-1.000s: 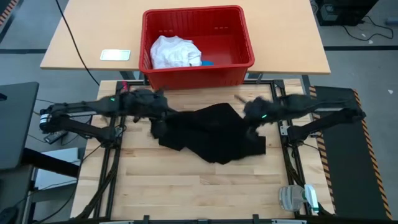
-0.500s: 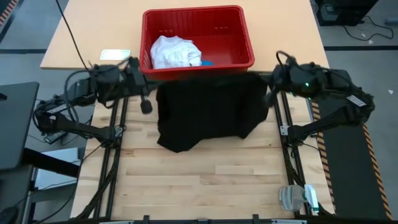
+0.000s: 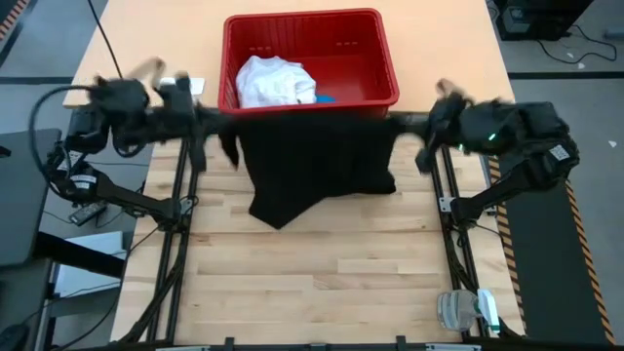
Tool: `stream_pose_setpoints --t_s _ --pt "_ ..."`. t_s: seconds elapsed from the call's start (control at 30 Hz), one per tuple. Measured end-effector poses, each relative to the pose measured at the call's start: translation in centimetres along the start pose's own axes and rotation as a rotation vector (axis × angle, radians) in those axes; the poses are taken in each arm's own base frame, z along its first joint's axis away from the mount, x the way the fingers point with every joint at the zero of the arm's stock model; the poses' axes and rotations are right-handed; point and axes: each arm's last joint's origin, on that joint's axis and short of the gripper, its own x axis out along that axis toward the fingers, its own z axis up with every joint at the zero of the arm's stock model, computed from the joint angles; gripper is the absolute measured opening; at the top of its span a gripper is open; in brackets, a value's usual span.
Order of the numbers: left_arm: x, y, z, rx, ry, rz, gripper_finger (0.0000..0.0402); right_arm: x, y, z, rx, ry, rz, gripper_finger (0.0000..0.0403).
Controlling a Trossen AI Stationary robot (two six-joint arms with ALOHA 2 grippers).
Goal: Fold laundry
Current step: Fold the black shirt
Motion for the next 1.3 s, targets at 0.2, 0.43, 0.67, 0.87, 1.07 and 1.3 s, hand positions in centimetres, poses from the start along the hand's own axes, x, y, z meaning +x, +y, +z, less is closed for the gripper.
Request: stream_pose_setpoints --t_s 0.2,0.43,0.67,0.87,1.07,1.3 --pt "4.3 -6.8 -6.1 -0.265 0.384 -0.245 0.0000 3.2 6.3 -5.7 0.070 0.517 0.340 0.0000" --pt "7.8 -17.5 -13.9 -0.599 0.556 -0.428 0.0000 6.6 14.3 -14.5 0.111 0.774 0.613 0.0000" --pt "9.7 -23.2 -18.3 -0.884 0.727 -0.496 0.0007 8.3 17.4 -20.9 0.253 0.944 0.807 0.0036" --pt "10.8 -22.9 -18.5 -0.930 0.757 -0.468 0.0073 9.7 16.6 -21.8 0.216 0.960 0.782 0.0111" --pt "12.0 -19.3 -18.0 -0.947 0.655 -0.242 0.0142 11.5 13.5 -20.1 0.222 0.800 0.607 0.0168" --pt "14.4 -13.3 -19.7 -0.766 0.687 0.159 0.0181 15.1 8.8 -17.6 0.243 0.545 0.277 0.0184"
